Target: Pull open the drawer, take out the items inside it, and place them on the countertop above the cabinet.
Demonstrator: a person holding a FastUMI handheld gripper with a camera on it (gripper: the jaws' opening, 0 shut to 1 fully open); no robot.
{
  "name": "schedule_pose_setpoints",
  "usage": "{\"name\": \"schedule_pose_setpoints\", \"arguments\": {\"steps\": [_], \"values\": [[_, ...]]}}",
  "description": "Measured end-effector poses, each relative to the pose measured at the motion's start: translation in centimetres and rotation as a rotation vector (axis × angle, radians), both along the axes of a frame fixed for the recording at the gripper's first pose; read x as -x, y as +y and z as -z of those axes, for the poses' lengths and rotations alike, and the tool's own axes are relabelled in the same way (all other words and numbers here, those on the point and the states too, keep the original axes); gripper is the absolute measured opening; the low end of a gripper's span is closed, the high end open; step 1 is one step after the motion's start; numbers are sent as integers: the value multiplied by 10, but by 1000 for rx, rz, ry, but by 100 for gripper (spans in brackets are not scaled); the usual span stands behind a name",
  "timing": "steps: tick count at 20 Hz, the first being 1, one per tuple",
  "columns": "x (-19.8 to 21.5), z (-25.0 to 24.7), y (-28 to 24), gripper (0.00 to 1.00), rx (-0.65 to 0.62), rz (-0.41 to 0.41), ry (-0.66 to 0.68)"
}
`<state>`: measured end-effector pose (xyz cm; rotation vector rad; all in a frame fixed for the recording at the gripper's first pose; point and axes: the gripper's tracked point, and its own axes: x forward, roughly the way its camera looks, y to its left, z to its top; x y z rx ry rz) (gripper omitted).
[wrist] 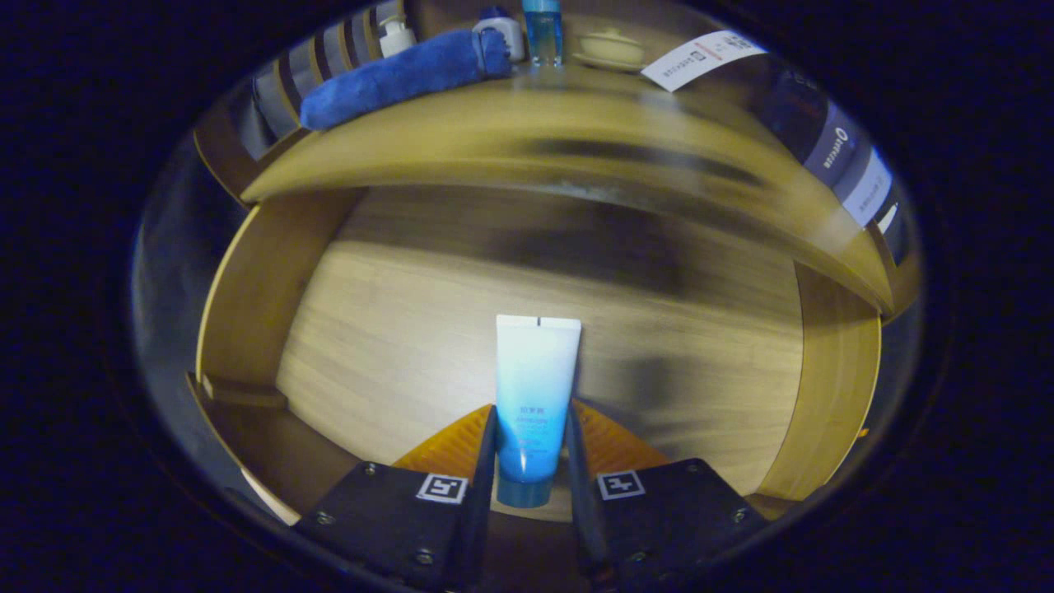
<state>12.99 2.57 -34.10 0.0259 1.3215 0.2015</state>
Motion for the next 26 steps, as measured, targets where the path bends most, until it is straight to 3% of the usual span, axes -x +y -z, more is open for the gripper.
{"name": "schedule_pose_setpoints", "arguments": {"steps": [8, 14, 20, 26], "values": [[-29, -73, -5, 43, -72, 46, -149], [-83, -112, -4, 43, -107, 122, -246], [-144, -117, -9, 43, -66, 177, -301], [-180, -88, -22, 42, 17, 227, -292]]}}
